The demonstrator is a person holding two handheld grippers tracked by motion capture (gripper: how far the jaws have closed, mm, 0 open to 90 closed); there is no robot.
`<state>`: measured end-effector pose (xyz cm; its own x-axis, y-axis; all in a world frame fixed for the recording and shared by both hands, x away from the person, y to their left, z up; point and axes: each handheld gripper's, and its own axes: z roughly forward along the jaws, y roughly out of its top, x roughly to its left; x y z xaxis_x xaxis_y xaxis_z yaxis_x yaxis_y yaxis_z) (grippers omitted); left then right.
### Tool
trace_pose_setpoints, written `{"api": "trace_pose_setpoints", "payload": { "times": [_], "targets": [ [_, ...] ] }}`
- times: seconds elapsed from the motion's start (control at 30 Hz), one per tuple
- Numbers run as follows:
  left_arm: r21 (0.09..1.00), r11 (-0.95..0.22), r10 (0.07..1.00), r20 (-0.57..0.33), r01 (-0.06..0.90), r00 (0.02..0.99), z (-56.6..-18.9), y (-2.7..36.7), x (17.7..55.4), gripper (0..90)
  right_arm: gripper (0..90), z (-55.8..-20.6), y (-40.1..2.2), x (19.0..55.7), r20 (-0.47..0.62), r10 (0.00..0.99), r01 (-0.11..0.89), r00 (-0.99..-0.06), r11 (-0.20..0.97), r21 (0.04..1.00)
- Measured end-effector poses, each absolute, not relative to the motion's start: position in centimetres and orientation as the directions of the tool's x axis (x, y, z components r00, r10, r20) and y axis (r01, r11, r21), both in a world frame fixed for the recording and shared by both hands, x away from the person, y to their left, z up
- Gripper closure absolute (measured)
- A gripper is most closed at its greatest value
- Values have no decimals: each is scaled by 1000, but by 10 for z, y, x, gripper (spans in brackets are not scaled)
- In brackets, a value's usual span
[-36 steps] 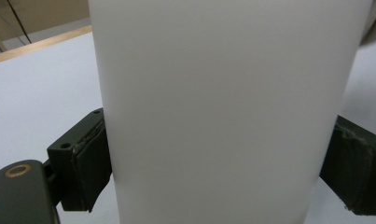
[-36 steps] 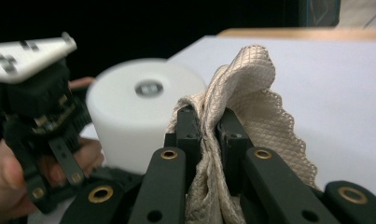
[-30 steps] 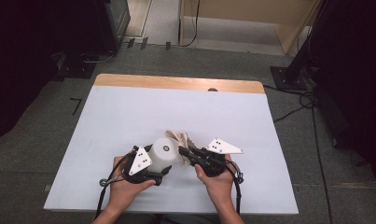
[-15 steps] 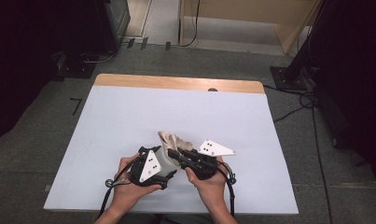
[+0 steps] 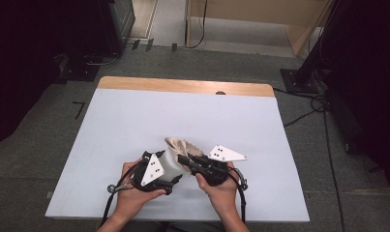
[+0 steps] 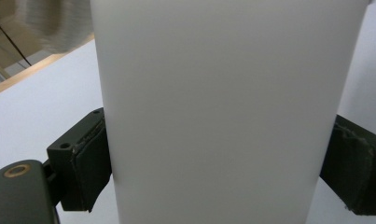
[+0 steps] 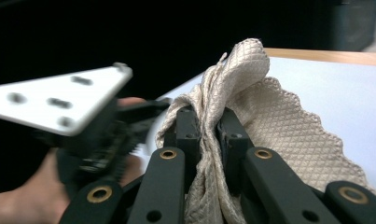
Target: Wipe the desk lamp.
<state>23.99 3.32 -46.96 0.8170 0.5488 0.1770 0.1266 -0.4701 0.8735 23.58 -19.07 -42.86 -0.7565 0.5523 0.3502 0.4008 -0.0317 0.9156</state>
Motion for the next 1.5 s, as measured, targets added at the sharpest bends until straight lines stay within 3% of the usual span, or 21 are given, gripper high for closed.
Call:
{"api": "trace_pose_setpoints", "payload": {
  "times": [0.1, 0.23, 0.53, 0.83, 1.0, 1.5],
  "targets": [
    [878, -463, 552, 178, 122, 815, -471, 33, 239, 85, 820, -424, -182, 231, 339, 506, 381, -793, -23, 924],
    [879, -465, 546, 191, 105, 815, -471, 33, 238, 86, 819, -425, -183, 235, 334, 521, 376, -785, -27, 926],
    [913, -381, 568, 105, 148, 816, -476, 40, 248, 85, 818, -438, -220, 253, 394, 671, 455, -628, -94, 885],
    [965, -203, 682, 19, 164, 731, -476, 62, 271, 83, 816, -447, -248, 262, 381, 754, 473, -535, -106, 875],
    [971, -139, 769, -20, 197, 639, -484, 70, 283, 83, 815, -456, -257, 268, 299, 826, 481, -478, -39, 876],
    [944, -192, 769, -25, 268, 639, -492, 72, 277, 80, 765, -469, -261, 275, 204, 873, 521, -443, 65, 851]
  ]
}}
